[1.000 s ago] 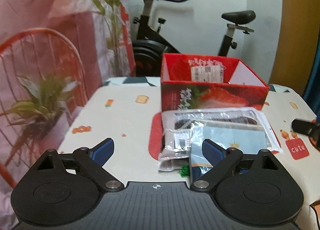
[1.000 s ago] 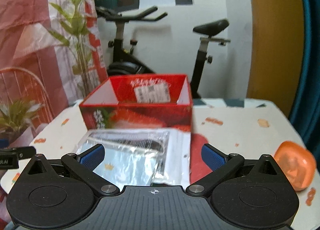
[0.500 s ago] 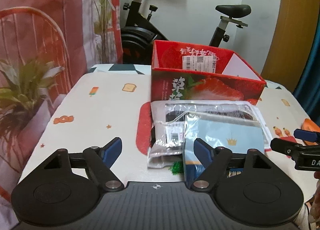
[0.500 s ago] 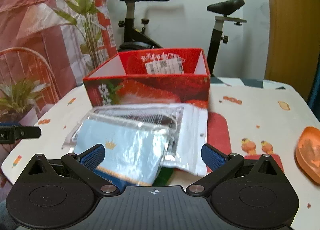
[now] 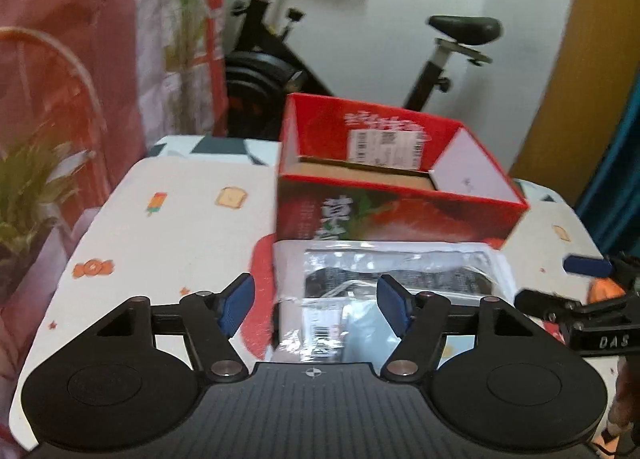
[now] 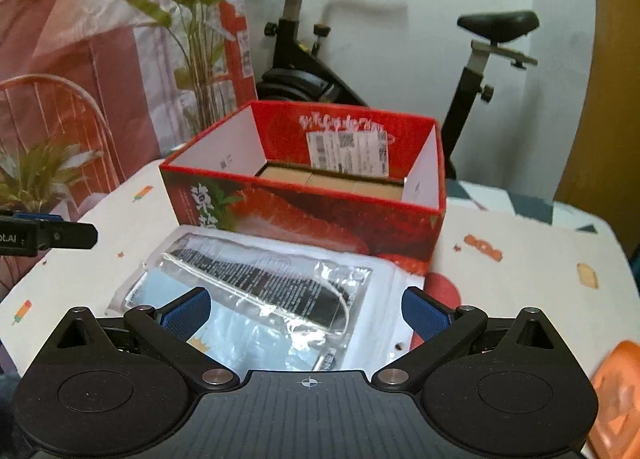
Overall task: Organize soft objects
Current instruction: 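Move both grippers toward the light blue cotton-pad bag on the pile, then grasp the light blue bag with both grippers and lift it, then lower the light blue bag into the red box and open both grippers, then withdraw both grippers and reach toward the white black-printed bag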
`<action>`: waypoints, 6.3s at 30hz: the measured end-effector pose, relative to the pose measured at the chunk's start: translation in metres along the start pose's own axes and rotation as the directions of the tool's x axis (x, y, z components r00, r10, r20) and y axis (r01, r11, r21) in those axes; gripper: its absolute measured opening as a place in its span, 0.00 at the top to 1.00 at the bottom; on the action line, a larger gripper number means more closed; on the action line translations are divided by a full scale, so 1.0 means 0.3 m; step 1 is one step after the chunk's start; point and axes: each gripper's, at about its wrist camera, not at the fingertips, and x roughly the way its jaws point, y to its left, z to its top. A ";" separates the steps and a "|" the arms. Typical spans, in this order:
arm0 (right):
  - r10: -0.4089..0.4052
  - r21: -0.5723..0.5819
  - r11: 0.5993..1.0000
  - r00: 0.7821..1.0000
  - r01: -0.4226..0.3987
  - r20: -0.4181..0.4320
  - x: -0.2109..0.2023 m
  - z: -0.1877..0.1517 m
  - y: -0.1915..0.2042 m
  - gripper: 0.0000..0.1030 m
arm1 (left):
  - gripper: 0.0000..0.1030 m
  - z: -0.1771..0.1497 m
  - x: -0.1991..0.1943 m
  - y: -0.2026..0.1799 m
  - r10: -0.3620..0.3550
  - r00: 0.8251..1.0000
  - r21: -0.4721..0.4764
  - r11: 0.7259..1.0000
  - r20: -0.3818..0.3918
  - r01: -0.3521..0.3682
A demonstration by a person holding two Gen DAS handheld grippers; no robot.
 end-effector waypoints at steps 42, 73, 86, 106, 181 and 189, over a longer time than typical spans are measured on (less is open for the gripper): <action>0.144 0.201 0.973 0.977 -0.111 -0.157 0.065 -0.319 0.137 0.59 | 0.54 -0.281 0.150 -0.050 -0.233 0.956 -0.006 0.972 -0.180 0.236; 0.137 0.104 0.984 0.988 -0.144 0.072 -0.132 0.002 0.107 0.64 | 0.55 -0.045 -0.037 -0.099 -0.258 0.964 0.067 0.965 0.067 0.254; 0.135 0.027 0.990 0.980 -0.140 0.143 -0.058 0.225 0.037 0.64 | 0.55 0.116 0.017 -0.093 -0.271 0.954 0.051 0.962 0.127 0.267; 0.103 0.026 0.994 0.995 -0.102 -0.021 0.468 0.451 -0.142 0.61 | 0.55 0.379 0.488 -0.087 -0.234 0.972 -0.032 0.972 -0.031 0.233; -0.123 0.244 0.965 0.988 0.097 0.093 -0.102 -0.214 -0.004 0.00 | 0.02 -0.171 -0.038 -0.113 -0.021 0.997 0.134 0.991 0.073 0.011; -0.091 0.201 0.976 0.996 0.086 0.014 -0.055 -0.318 0.036 0.00 | 0.02 -0.268 0.001 -0.063 -0.031 1.000 0.078 0.997 0.007 0.030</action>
